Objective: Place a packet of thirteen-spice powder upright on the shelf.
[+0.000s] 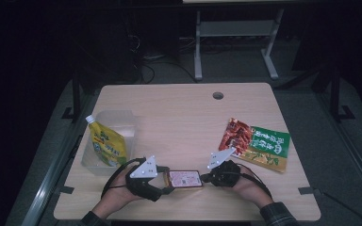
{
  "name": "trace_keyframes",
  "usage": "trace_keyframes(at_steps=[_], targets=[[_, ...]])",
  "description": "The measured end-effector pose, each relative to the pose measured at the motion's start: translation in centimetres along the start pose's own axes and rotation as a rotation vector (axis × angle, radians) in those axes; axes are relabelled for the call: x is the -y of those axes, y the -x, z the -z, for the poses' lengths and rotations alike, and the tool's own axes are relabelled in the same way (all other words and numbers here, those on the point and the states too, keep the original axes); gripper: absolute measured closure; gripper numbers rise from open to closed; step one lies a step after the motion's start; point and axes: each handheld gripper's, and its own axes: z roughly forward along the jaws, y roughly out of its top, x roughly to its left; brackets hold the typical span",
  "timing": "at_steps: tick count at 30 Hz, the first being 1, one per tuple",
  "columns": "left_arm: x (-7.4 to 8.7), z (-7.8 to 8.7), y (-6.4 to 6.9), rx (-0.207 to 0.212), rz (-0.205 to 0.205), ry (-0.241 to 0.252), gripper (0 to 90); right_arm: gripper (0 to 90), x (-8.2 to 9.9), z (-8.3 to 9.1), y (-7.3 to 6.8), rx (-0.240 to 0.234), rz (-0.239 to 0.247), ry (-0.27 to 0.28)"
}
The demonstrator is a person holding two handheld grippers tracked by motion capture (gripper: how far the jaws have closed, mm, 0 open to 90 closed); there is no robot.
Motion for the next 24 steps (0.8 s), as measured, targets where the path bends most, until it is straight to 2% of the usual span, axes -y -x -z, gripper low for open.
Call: trace_keyframes(at_steps=[3,9,11,20,21,24], targets=[[-0.7,0.0,-0.2,0.009,-0.006,0.03,31.6,90.0,0.0,-0.1,0.0,-0.001,-0.006,-0.002],[-1.9,-0.1,-0.5,0.026,-0.023,0.054,31.7,90.0,0.1,-0.2,0.1,-0.01,-0.007,-0.009],[-2.2,-0.2,-0.7,0.032,-0.02,0.069,31.7,90.0,0.1,-0.2,0.0,-0.018,-0.021,-0.006],[-3.6,-0.8,-1.4,0.061,-0.019,0.127,31.8,90.0,0.1,-0.5,0.0,-0.031,-0.01,-0.015],[-3.7,-0.9,-1.5,0.066,-0.017,0.132,31.9,90.0,0.2,-0.6,0.1,-0.029,0.015,-0.016],[-4.2,-1.2,-1.6,0.074,-0.025,0.141,31.9,90.0,0.1,-0.6,0.0,-0.036,0.01,-0.021]])
